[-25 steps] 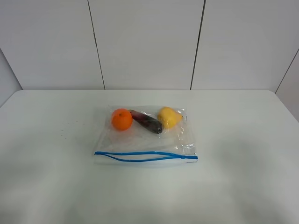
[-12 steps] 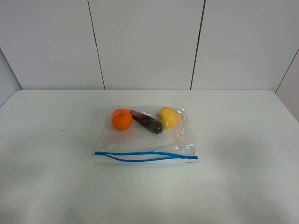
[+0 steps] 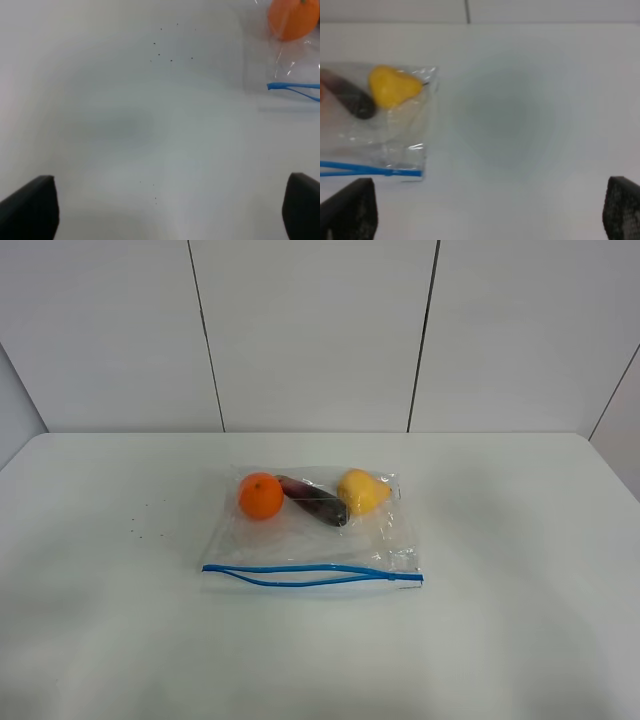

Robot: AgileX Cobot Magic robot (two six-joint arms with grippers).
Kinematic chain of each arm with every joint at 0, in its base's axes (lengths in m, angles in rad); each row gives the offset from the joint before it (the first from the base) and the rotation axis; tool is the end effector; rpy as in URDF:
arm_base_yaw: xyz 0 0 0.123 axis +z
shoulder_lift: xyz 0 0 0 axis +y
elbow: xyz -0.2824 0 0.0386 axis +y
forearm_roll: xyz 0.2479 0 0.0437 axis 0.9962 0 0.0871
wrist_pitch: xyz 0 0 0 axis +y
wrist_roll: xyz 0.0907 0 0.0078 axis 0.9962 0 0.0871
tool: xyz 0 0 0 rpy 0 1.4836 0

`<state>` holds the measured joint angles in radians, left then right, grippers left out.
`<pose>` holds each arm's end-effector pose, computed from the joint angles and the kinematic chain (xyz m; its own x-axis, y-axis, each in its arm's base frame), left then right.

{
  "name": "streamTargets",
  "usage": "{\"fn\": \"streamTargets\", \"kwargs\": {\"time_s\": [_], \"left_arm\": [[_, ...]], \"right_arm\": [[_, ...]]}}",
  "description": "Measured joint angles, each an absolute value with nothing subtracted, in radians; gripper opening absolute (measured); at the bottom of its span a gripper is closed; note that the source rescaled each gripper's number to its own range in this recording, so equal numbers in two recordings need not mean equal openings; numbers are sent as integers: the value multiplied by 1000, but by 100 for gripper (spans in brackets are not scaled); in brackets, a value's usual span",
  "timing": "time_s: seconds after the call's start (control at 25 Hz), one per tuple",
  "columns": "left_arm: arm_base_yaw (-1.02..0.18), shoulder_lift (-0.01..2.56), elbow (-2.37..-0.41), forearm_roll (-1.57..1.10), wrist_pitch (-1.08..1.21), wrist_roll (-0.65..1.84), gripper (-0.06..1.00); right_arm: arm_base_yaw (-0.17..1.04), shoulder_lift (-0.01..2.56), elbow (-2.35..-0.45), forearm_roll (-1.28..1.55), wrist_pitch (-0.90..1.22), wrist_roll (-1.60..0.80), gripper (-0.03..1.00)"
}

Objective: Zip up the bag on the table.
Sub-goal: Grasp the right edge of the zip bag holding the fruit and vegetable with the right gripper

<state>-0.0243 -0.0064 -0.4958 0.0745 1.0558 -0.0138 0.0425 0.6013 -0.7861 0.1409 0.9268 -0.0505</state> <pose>-0.0051 0.0060 0.2766 -0.4491 0.0338 -0.8928 -0.0233 0.9985 0.0496 0.0960 0.0143 0.3482 -0.6088 0.0084 -0.7933 -0.1106 0.9893 0.0953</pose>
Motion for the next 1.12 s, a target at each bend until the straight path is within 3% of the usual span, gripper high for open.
{"fn": "streamTargets", "kwargs": {"time_s": [0.24,0.56,0.8,1.12], "left_arm": [[-24,-6,-496,74,1056,-14,100],[-24,-6,-496,74,1056,-14,100],[-24,-6,-496,74,1056,-14,100],[-24,-6,-496,74,1056,-14,100]], "right_arm": [[46,983,-790,337,806,-250,100],[33,1464,-792,793,727,-738,100],[-83,1799,-894,1156,998,-1086,100],[-140,2005,-1078,1175,1186,-1146,100]]}}
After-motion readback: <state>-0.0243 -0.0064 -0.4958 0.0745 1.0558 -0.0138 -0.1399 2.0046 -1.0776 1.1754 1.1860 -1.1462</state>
